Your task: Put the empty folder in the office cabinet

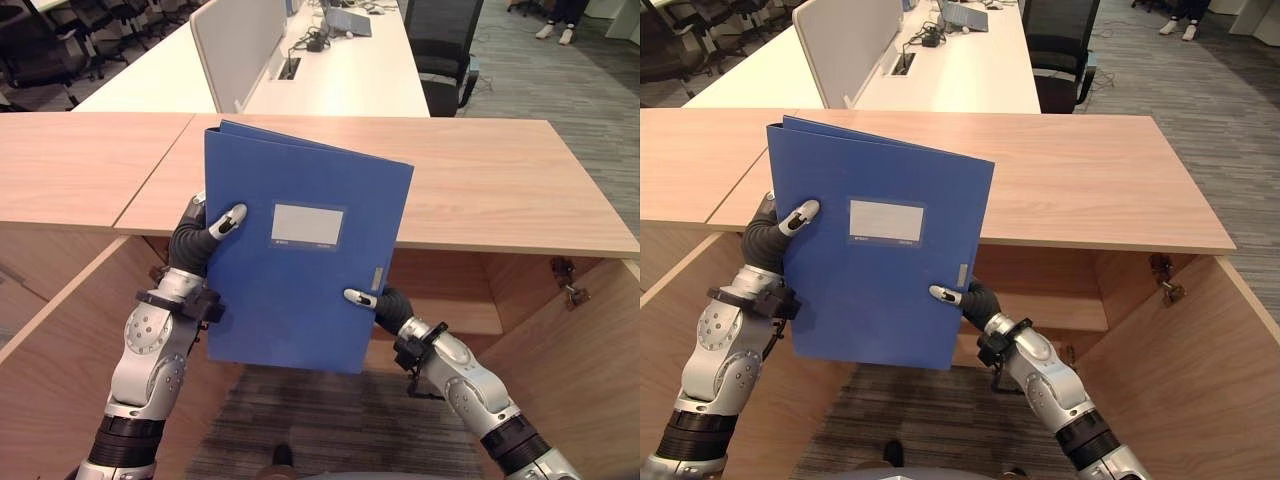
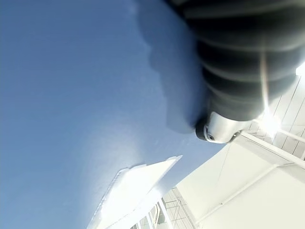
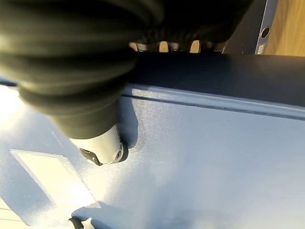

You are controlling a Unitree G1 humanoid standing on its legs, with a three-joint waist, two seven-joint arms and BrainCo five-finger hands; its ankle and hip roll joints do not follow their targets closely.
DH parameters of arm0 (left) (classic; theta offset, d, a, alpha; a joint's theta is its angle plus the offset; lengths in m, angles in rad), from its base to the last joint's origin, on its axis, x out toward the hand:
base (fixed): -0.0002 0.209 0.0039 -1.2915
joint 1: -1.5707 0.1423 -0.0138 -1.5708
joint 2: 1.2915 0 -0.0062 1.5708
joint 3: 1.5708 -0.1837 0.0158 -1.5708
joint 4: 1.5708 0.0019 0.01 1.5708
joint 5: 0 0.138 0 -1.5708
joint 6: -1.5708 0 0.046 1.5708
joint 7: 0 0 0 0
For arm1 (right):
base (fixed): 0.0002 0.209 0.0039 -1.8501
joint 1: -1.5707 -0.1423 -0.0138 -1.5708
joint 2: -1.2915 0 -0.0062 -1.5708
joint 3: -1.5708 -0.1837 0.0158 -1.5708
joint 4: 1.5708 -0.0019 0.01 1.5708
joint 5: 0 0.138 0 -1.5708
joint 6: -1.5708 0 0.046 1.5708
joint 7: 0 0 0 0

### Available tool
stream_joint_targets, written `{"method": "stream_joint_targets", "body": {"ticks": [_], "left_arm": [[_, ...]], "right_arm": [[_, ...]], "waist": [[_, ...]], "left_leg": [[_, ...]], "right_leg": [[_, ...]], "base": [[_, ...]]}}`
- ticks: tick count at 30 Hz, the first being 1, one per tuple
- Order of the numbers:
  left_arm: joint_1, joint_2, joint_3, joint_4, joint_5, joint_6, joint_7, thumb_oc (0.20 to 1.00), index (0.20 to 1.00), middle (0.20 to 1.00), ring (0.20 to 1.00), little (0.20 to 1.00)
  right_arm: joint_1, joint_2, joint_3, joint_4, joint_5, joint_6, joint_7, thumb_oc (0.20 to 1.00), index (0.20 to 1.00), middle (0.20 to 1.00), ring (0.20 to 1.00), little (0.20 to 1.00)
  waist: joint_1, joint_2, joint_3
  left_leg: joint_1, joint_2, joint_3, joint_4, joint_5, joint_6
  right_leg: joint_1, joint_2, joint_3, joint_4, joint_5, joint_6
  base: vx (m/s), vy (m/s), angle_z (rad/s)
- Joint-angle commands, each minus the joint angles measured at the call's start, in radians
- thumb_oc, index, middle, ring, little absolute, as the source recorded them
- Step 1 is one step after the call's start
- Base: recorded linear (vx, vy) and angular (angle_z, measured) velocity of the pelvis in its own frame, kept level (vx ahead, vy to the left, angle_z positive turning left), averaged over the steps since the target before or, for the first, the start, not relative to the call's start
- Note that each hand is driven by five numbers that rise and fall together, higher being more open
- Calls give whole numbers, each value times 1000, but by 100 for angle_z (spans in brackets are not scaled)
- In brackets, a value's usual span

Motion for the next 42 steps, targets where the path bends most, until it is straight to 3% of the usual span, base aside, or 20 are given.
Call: {"method": "stream_joint_targets", "body": {"ticks": [1, 2, 4, 11, 17, 22, 31, 36, 42], "left_arm": [[-38, 11, 34, -25, -28, -69, 1, 200, 200, 200, 200, 200], [-35, 9, 34, -23, -28, -68, 1, 200, 200, 200, 200, 200], [-31, 9, 35, -12, -28, -67, -2, 1000, 1000, 1000, 1000, 1000], [9, 15, 83, 11, 5, -82, -8, 1000, 1000, 1000, 1000, 1000], [107, -26, 185, 127, -16, -98, -42, 1000, 1000, 1000, 1000, 1000], [213, -46, 218, 183, -66, -83, -112, 1000, 1000, 1000, 1000, 1000], [382, -2, 125, 318, -145, 16, -289, 1000, 1000, 1000, 1000, 1000], [423, 3, 55, 460, -126, 57, -326, 1000, 1000, 1000, 1000, 1000], [433, -14, -23, 691, 34, 54, -297, 1000, 1000, 1000, 1000, 1000]], "right_arm": [[-57, 56, 42, -110, 54, -48, 45, 200, 200, 200, 200, 200], [-58, 50, 42, -109, 49, -45, 50, 200, 200, 200, 200, 200], [-55, 20, 42, -100, 18, -32, 70, 200, 200, 200, 200, 200], [-30, -39, 24, -81, -99, -29, 108, 200, 200, 200, 200, 200], [3, -96, -106, -123, -373, -148, 52, 200, 200, 200, 200, 200], [35, -126, -225, -148, -622, -280, -81, 200, 200, 200, 200, 200], [45, -115, -256, -169, -878, -371, -250, 200, 200, 200, 200, 200], [34, -142, -193, -150, -929, -358, -230, 200, 200, 200, 200, 200], [25, -152, -129, -93, -926, -341, -199, 200, 200, 200, 200, 200]], "waist": [[-9, -40, -21], [-8, -40, -20], [-5, -42, -19], [4, -49, -14], [6, -40, -14], [7, -22, -13], [20, -1, -3], [26, 1, 6], [30, 4, 15]], "left_leg": [[9, -28, -20, 7, -78, 27], [9, -28, -21, 7, -78, 27], [6, -27, -24, 7, -77, 27], [6, -26, -32, 7, -79, 27], [0, -27, -36, 9, -78, 30], [-2, -31, -42, 10, -79, 35], [-10, -32, -46, 13, -77, 42], [-17, -32, -48, 14, -75, 45], [-26, -34, -53, 17, -72, 48]], "right_leg": [[-73, -11, 94, 69, -43, 19], [-73, -11, 94, 69, -43, 19], [-74, -11, 92, 74, -47, 20], [-73, -9, 87, 82, -54, 20], [-75, -8, 84, 85, -60, 22], [-75, -10, 83, 84, -61, 22], [-78, -9, 81, 85, -62, 24], [-86, -7, 83, 90, -60, 25], [-97, -7, 81, 97, -61, 25]], "base": [[0, 0, 0], [0, 0, 0], [0, 0, 0], [0, 0, 0], [0, 0, 0], [7, 8, 2], [0, 0, 0], [0, 0, 0], [0, 0, 0]]}}
